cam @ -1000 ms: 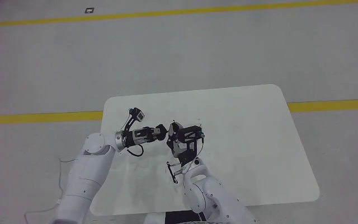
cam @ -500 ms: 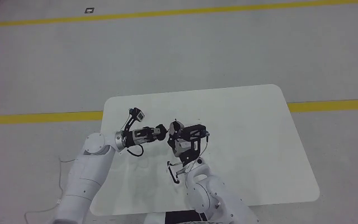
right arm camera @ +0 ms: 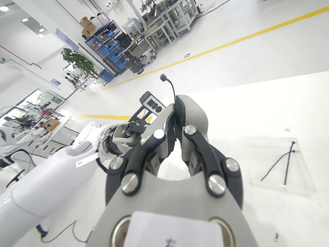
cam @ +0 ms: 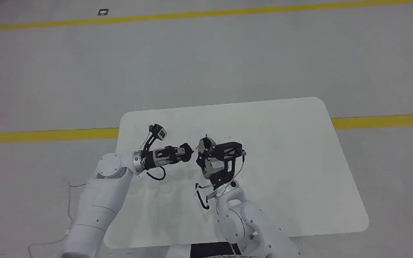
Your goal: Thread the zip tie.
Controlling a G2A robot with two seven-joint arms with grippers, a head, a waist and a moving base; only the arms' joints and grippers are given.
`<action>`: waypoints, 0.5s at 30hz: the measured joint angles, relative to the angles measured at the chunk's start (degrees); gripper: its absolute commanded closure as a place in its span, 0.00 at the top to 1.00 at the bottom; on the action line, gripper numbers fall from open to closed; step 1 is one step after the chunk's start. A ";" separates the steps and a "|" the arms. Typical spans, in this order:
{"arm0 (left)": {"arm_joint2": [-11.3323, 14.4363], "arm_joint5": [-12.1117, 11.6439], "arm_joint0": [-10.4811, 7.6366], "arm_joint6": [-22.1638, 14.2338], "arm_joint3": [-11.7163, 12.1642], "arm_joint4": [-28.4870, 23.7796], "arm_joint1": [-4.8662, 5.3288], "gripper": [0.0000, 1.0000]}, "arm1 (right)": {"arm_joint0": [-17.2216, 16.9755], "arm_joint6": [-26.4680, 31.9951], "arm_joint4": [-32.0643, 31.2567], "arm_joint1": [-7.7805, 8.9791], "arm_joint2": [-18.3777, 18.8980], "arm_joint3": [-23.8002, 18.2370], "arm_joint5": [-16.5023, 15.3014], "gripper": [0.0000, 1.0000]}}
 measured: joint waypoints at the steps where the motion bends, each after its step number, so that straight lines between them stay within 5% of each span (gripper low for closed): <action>1: 0.23 0.01 0.18 0.84 -0.34 0.24 -0.01 0.00 | -0.09 -0.51 -0.67 -0.05 -0.18 -0.01 0.85 0.00; 15: 1.46 -0.11 2.50 13.18 -5.42 4.92 -0.82 0.00 | -1.86 -4.09 -8.96 -1.96 1.88 2.25 1.99 0.00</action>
